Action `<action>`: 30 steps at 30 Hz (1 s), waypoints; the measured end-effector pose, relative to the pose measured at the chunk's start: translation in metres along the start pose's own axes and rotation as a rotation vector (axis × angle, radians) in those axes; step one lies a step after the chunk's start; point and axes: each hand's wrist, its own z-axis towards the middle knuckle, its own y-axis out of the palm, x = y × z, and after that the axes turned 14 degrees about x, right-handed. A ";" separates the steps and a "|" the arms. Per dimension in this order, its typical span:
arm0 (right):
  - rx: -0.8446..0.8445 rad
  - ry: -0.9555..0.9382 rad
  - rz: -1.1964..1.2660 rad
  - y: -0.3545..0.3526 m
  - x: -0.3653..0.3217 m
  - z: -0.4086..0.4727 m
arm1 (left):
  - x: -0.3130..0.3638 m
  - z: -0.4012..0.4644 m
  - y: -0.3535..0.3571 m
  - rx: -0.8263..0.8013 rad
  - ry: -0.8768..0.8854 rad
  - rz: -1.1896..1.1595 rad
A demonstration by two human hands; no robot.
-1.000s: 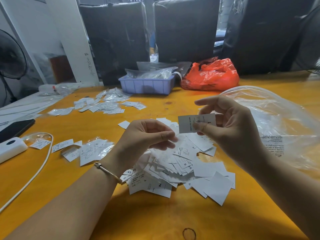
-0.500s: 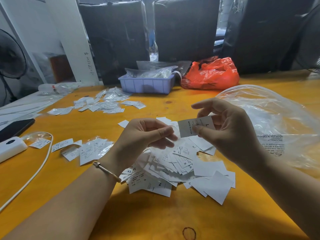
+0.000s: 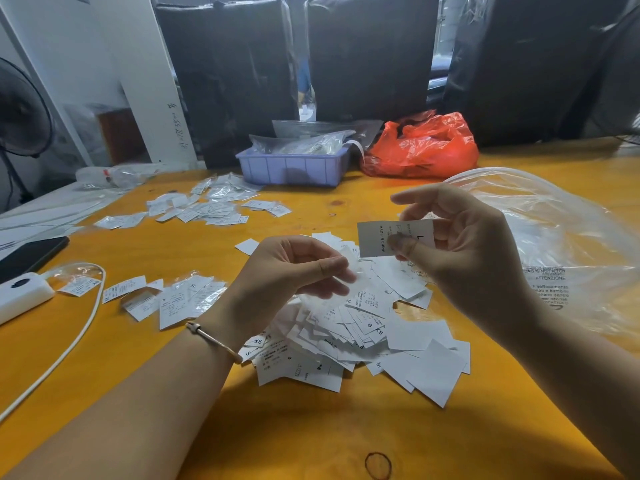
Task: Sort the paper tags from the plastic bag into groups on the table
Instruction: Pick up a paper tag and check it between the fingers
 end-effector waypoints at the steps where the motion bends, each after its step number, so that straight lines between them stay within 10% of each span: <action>1: -0.006 0.000 0.004 0.001 0.000 -0.001 | 0.000 0.000 0.000 0.000 0.001 0.000; 30: -0.223 0.097 0.002 0.004 0.003 -0.003 | 0.000 0.002 -0.001 -0.013 -0.006 -0.009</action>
